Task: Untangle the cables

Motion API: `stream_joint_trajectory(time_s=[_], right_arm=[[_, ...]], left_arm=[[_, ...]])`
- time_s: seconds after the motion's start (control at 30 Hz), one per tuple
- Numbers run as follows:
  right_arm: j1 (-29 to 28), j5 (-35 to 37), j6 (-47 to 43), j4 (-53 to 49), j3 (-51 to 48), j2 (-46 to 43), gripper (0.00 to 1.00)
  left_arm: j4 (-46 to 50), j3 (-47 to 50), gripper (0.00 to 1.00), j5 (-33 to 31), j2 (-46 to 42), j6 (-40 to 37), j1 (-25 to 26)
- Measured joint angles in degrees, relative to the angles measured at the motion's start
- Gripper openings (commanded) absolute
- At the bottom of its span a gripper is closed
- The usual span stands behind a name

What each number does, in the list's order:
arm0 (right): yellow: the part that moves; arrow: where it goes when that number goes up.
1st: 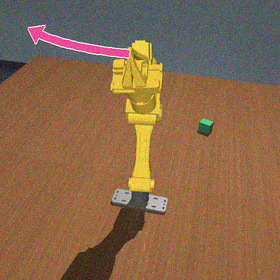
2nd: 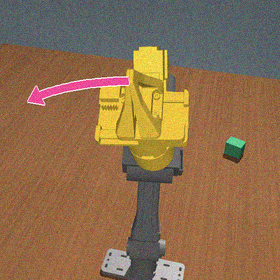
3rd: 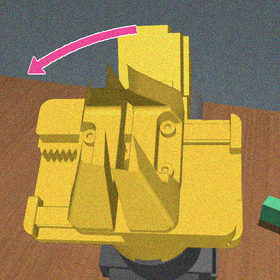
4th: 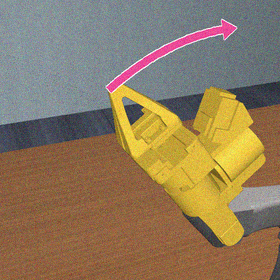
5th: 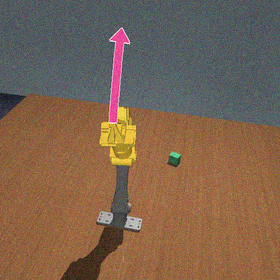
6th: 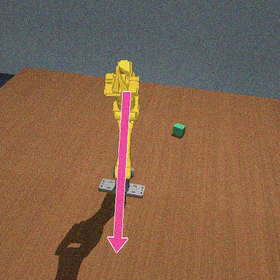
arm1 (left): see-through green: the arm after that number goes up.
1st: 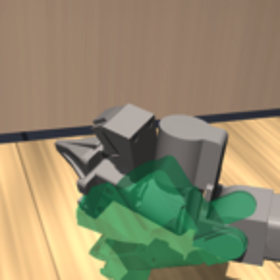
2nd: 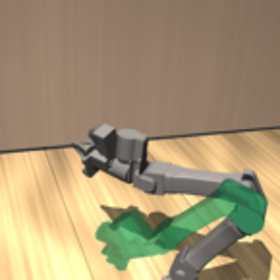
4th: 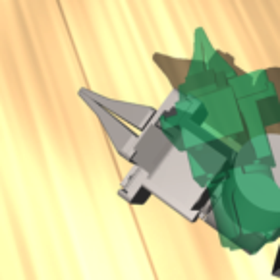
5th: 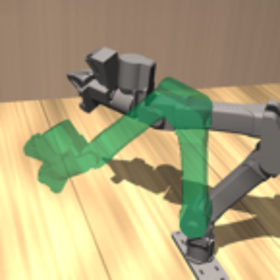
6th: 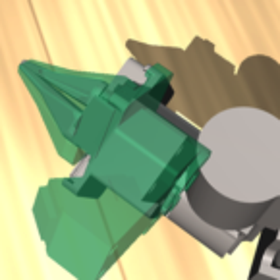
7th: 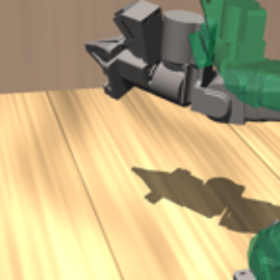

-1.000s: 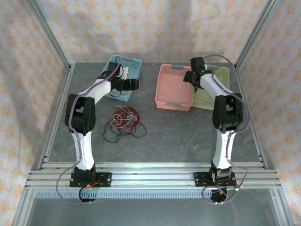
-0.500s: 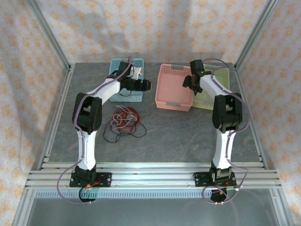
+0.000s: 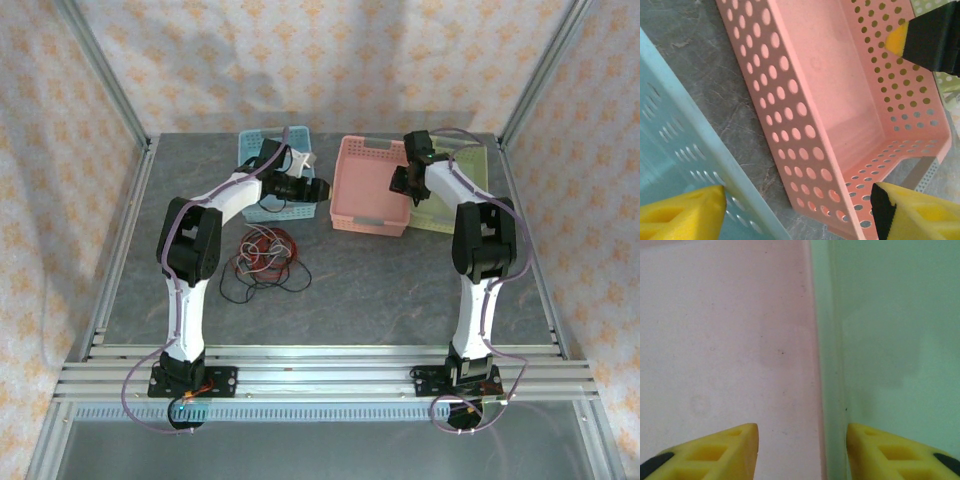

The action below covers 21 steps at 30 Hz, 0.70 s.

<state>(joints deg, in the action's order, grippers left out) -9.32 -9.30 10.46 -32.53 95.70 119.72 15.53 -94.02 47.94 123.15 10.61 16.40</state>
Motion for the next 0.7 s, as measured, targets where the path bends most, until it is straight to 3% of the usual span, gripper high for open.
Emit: stream_joint_trajectory(time_s=[0.27, 0.7], right_arm=[[0.00, -0.26, -2.60, 0.44, 4.31, 1.55, 0.32], [0.13, -3.61, -6.95, 2.03, 10.08, 6.64, 0.32]], left_arm=[[0.02, 0.37, 0.75, 2.97, -0.11, -1.88, 1.62], [1.40, 0.70, 0.73, 4.79, -0.15, -5.18, 1.99]])
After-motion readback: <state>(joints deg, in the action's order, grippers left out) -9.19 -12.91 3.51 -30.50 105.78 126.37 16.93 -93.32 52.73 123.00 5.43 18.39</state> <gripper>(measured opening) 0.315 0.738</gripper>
